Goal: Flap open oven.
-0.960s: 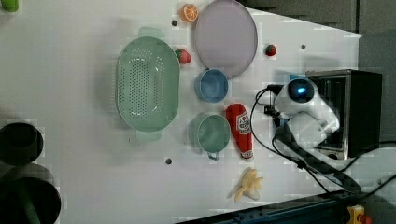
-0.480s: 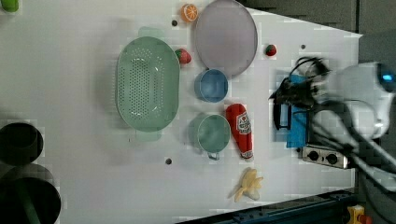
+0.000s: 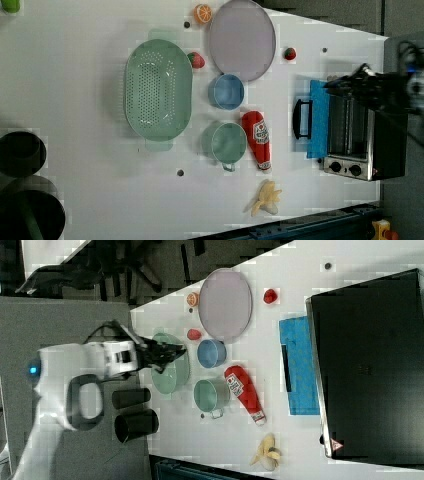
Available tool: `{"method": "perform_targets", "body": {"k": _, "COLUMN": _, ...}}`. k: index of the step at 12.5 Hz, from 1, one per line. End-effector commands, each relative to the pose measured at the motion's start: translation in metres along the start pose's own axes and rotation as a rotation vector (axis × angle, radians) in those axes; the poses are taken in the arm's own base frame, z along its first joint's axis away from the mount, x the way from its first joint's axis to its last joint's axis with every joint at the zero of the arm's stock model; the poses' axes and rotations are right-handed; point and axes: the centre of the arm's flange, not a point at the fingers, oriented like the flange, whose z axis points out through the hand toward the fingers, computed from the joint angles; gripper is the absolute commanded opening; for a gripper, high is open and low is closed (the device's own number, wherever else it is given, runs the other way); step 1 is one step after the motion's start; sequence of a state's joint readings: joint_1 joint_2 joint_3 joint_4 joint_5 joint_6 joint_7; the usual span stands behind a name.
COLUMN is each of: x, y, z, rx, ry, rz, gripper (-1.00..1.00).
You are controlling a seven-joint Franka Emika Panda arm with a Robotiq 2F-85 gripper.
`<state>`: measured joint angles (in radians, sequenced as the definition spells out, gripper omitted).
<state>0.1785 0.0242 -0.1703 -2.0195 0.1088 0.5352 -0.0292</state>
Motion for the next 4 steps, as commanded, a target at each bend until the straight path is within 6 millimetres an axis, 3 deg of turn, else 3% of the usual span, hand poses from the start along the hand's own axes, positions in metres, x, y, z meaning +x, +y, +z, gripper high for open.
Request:
{"method": "perform_targets", "body": {"k": 1, "x": 0.003, "y": 0.012, "z": -0.064, "rx": -0.012, "ry": -0.024, "rz": 0.131, "gripper": -0.65}}
{"method": "perform_targets", "body": {"k": 4, "x": -0.006, "y": 0.024, "z": -0.113, "rx": -0.115, "ry": -0.026, "rz": 0.155, "gripper": -0.65}}
